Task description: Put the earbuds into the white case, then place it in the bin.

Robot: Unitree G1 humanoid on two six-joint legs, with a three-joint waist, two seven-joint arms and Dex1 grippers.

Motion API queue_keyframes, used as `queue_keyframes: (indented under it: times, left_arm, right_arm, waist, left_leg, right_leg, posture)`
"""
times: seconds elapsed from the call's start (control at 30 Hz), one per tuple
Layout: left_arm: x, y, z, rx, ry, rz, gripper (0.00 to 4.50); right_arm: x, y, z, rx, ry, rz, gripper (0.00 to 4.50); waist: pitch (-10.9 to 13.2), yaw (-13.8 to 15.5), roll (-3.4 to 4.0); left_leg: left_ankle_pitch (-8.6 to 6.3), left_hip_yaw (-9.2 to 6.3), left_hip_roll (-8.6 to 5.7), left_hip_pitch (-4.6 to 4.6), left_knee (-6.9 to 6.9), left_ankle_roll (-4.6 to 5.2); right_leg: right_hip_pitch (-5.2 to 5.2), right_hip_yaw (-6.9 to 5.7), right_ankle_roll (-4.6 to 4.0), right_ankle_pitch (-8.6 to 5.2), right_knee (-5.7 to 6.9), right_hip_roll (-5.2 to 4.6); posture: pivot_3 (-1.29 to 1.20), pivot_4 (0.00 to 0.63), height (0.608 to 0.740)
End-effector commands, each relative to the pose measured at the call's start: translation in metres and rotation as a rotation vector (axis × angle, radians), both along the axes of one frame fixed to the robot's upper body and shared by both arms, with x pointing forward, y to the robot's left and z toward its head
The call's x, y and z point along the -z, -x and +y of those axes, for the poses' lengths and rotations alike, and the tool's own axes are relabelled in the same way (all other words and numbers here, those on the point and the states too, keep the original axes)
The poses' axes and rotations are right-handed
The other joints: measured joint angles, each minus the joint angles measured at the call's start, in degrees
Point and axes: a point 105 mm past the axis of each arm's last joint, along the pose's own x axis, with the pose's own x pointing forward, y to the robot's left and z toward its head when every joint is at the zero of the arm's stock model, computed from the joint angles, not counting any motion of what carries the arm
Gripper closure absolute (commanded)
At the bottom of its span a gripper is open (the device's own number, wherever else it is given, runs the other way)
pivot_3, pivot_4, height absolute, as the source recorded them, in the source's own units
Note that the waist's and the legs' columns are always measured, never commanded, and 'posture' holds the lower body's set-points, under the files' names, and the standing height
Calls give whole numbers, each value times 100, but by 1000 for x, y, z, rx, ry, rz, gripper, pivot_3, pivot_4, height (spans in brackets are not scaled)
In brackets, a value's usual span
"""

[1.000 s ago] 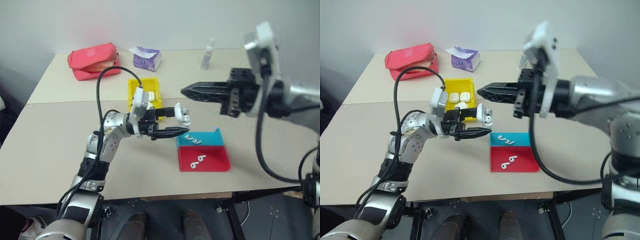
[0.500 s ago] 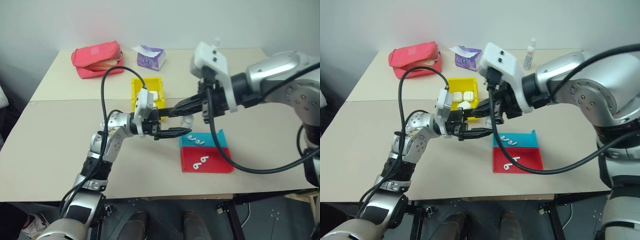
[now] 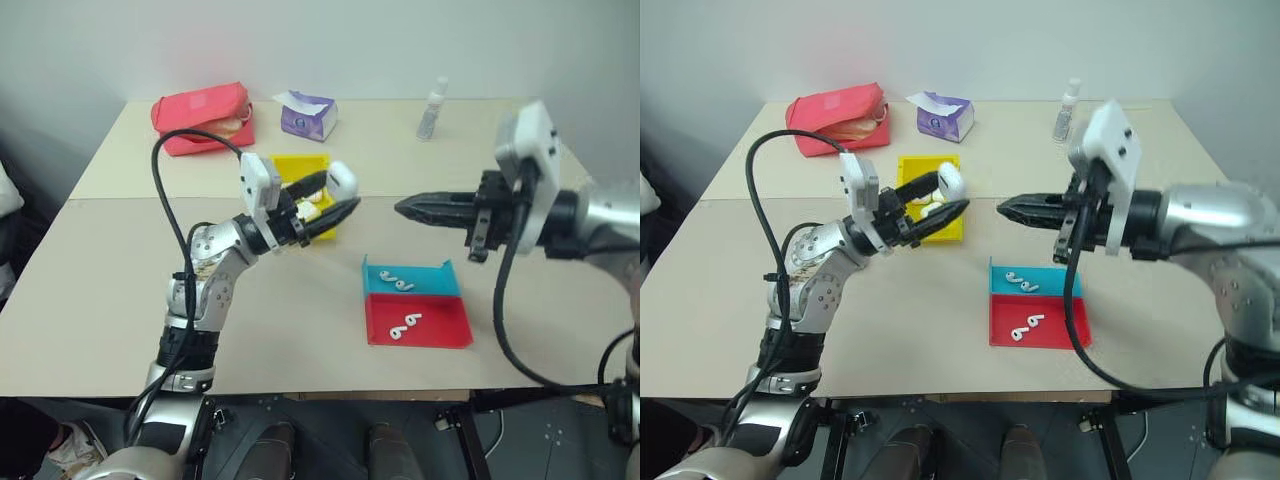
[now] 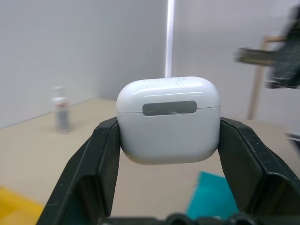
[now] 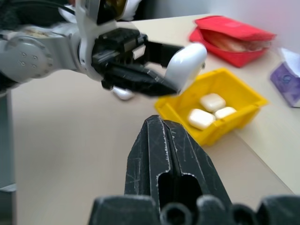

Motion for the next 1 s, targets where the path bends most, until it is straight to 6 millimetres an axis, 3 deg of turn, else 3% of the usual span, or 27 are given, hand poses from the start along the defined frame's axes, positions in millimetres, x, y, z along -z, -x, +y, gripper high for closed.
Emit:
queue_keyframes:
  times: [0.03, 0.17, 0.4, 0.43, 0.53, 0.6, 0.83, 1.0]
  left_arm:
    - [7, -28, 23, -267, -36, 14, 1691]
    - [22, -54, 26, -406, -81, 60, 1691]
    - [34, -73, -5, -353, -134, 73, 1691]
    - [33, -74, -6, -353, -129, 74, 985]
    - [27, -76, -7, -342, -121, 49, 76]
    - [20, -75, 0, -347, -89, 39, 33]
    - [-2, -35, 31, -174, -107, -57, 33]
    - [-8, 15, 58, 7, -181, -47, 33]
  right_arm:
    - [-3, -1, 11, 52, 3, -129, 4475]
    - [3, -3, 20, 62, -33, -116, 4475]
    - [7, -2, 25, 63, -47, -97, 4475]
    - [7, -2, 26, 63, -48, -96, 4500]
    - [8, -2, 26, 66, -55, -93, 4500]
    - [10, -1, 26, 70, -63, -85, 4500]
    - [12, 2, 23, 82, -114, -63, 4500]
    - [17, 6, 16, 93, -164, -68, 4500]
  waist:
    - [0, -50, 0]
    - [1, -46, -1]
    - [2, 8, -3]
    - [2, 8, -4]
    - [2, -22, -3]
    - [2, -45, -3]
    - [1, -122, -1]
    - [0, -112, 0]
  left_leg:
    - [2, 9, 0, 0, 0, -3]
    - [6, 2, -1, 1, -2, -9]
    - [-4, -1, -21, -10, -2, 6]
    - [-4, 0, -23, -10, -2, 7]
    - [-3, 2, -18, -9, -2, 6]
    - [-2, 2, -14, -9, -2, 3]
    - [-2, 1, -8, -8, -8, 3]
    - [-1, -3, -8, -7, -3, 3]
  right_leg:
    - [-7, 9, 1, 1, 5, 0]
    - [-9, 5, 1, 1, 14, 3]
    - [-6, -11, 7, 4, -8, -15]
    - [-6, -13, 8, 5, -7, -19]
    - [-7, -16, 8, 5, -7, -17]
    - [-7, -16, 8, 5, -5, -13]
    - [-14, -15, 8, 5, -2, -11]
    - [-10, -15, 8, 5, 0, -8]
  posture:
    - [0, 150, 740]
    - [0, 150, 740]
    - [0, 150, 740]
    - [0, 150, 740]
    - [0, 150, 740]
    - [0, 150, 740]
    - [0, 150, 740]
    - [0, 150, 740]
